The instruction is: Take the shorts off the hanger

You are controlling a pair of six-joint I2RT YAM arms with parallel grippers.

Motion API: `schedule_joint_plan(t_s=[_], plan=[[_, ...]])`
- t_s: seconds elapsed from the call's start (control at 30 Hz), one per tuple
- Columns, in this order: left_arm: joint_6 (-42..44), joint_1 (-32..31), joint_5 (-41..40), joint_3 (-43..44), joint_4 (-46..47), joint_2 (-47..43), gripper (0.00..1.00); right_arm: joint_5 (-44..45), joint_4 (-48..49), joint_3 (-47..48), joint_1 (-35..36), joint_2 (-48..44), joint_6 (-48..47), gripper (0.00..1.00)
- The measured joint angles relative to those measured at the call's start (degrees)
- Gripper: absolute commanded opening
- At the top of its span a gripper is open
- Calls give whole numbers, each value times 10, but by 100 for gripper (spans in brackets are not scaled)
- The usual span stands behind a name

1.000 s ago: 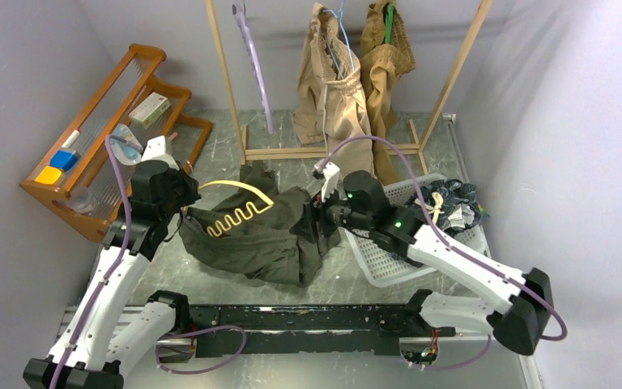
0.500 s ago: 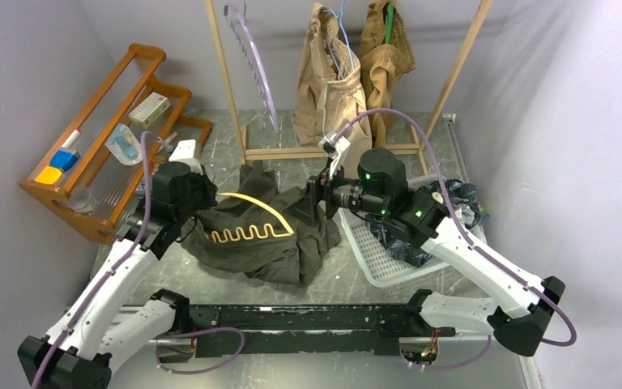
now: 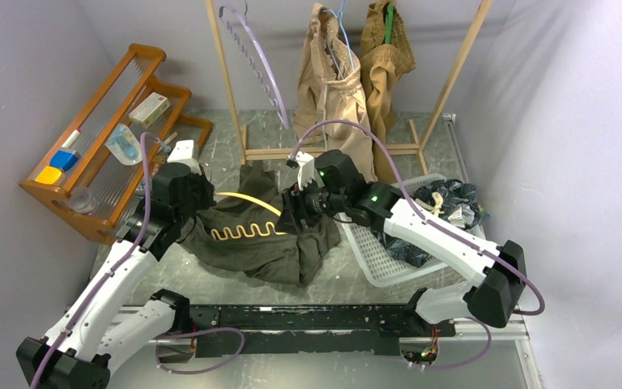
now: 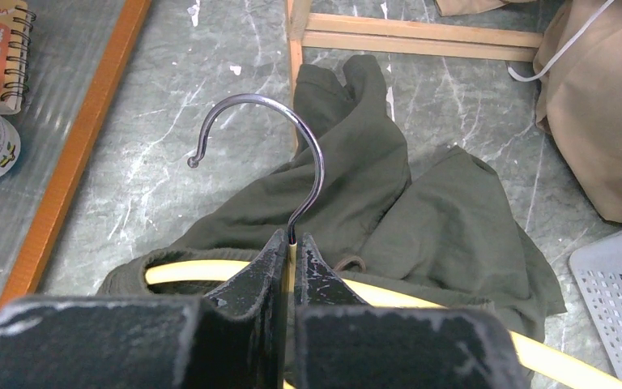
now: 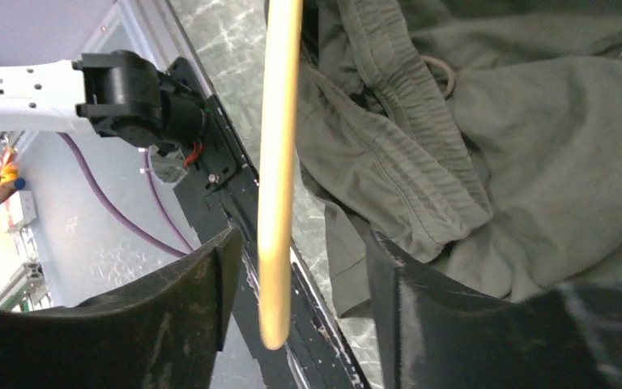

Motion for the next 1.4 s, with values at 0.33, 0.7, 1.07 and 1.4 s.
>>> schedule_joint_plan(t_s=[0.33,0.7,1.07,1.4], plan=[[0,0,-2,0,-3,-1,7,-17,2,-5,16,25,-22,26],[1,0,4,2,-7,-9,28,-18,27,-23,16,17,-21,0],[3,0,51,26,-6,-25,79,56,47,-126,17,-99,30,0],[-11,0,53,26,-2,-61,85,131,85,-226,-43,-195,135,0]])
